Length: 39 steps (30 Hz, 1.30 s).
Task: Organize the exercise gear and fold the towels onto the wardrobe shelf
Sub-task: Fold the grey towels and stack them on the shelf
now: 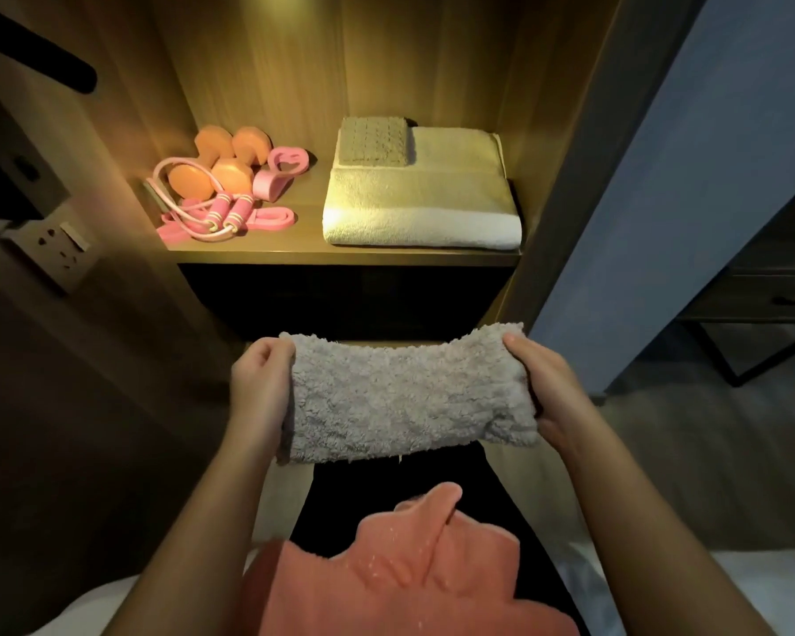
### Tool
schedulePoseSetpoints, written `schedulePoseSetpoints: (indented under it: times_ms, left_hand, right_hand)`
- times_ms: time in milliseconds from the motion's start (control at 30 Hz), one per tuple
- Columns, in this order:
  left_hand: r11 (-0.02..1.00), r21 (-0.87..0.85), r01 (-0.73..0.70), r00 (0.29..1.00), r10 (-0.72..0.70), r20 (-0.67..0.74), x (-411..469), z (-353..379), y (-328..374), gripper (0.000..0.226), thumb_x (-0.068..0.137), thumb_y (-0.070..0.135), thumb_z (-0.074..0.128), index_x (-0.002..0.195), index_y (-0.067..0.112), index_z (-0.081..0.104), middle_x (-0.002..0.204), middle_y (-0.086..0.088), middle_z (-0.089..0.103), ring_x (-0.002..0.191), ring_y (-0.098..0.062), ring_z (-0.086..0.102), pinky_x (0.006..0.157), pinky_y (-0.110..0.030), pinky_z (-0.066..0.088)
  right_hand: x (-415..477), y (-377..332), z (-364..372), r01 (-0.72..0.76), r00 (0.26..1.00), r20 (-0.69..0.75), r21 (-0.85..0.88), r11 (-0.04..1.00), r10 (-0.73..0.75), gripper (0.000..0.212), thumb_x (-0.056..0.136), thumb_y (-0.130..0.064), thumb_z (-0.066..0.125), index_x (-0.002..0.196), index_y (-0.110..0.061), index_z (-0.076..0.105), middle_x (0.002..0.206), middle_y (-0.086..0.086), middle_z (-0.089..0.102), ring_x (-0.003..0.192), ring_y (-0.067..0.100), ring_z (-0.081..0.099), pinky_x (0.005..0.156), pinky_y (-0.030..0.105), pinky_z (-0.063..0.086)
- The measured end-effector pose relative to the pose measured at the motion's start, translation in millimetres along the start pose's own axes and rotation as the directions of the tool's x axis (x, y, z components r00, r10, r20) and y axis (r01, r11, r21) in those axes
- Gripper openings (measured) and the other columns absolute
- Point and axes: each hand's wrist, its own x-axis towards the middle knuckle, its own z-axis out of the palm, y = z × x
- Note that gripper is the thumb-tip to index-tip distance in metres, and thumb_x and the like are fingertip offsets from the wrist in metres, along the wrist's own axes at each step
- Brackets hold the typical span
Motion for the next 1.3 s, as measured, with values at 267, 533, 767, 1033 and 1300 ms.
schedulePoseSetpoints:
  times_ms: [267, 533, 767, 1033, 1300]
  left_hand:
    - [0.856, 0.407, -0.318, 0.904, 0.403, -0.14, -23, 3, -28, 0.017, 0.104, 0.026, 0.039, 0.092, 0.016, 0.046, 0.06, 0.001, 0.045, 0.048, -0.014, 0.042, 0.044, -0.033, 0.03]
    - [0.862, 0.368, -0.348, 0.916, 0.397, -0.063, 22, 15, -19, 0.019, 0.102, 0.024, 0.043, 0.09, 0.011, 0.05, 0.069, 0.0, 0.05, 0.06, -0.013, 0.045, 0.056, -0.036, 0.036]
    - [0.934, 0.25, -0.255, 0.96, 0.275, -0.045, 122, 60, 22, 0.024, 0.1, 0.03, 0.045, 0.084, 0.014, 0.054, 0.073, 0.0, 0.054, 0.072, -0.018, 0.05, 0.067, -0.036, 0.041]
    - [0.891, 0.341, -0.299, 0.939, 0.339, -0.063, 253, 122, 57, 0.021, 0.1, 0.026, 0.046, 0.087, 0.011, 0.05, 0.071, 0.002, 0.048, 0.072, -0.018, 0.045, 0.058, -0.031, 0.03]
    - [0.732, 0.647, -0.215, 0.957, 0.291, -0.011, 364, 172, 88, 0.027, 0.101, 0.025, 0.042, 0.114, 0.007, 0.059, 0.112, -0.018, 0.064, 0.103, -0.036, 0.059, 0.077, -0.038, 0.041]
  right_hand:
    - [-5, 35, 3, 0.314, 0.819, -0.142, -0.701, 0.641, -0.556, 0.029, 0.101, -0.026, 0.046, 0.072, -0.023, 0.045, 0.067, -0.001, 0.05, 0.06, -0.005, 0.047, 0.051, 0.017, 0.033]
    - [36, 9, -8, 0.304, 0.841, -0.117, -0.705, 0.641, -0.528, 0.033, 0.098, -0.027, 0.049, 0.067, -0.018, 0.04, 0.063, -0.002, 0.042, 0.054, 0.002, 0.038, 0.05, 0.02, 0.028]
    - [117, -54, 1, 0.385, 0.839, -0.132, -0.542, 0.747, -0.529, 0.032, 0.098, -0.025, 0.051, 0.076, -0.002, 0.044, 0.072, 0.01, 0.042, 0.065, 0.015, 0.039, 0.059, 0.031, 0.029]
    - [246, -113, 23, 0.344, 0.788, -0.144, -0.704, 0.622, -0.599, 0.025, 0.1, -0.027, 0.044, 0.077, -0.017, 0.044, 0.067, -0.004, 0.043, 0.056, 0.003, 0.04, 0.055, 0.026, 0.032]
    - [358, -157, 39, 0.004, 0.861, -0.215, -0.903, 0.429, -0.46, 0.025, 0.103, -0.035, 0.032, 0.102, -0.015, 0.047, 0.097, 0.011, 0.053, 0.086, 0.028, 0.05, 0.073, 0.036, 0.035]
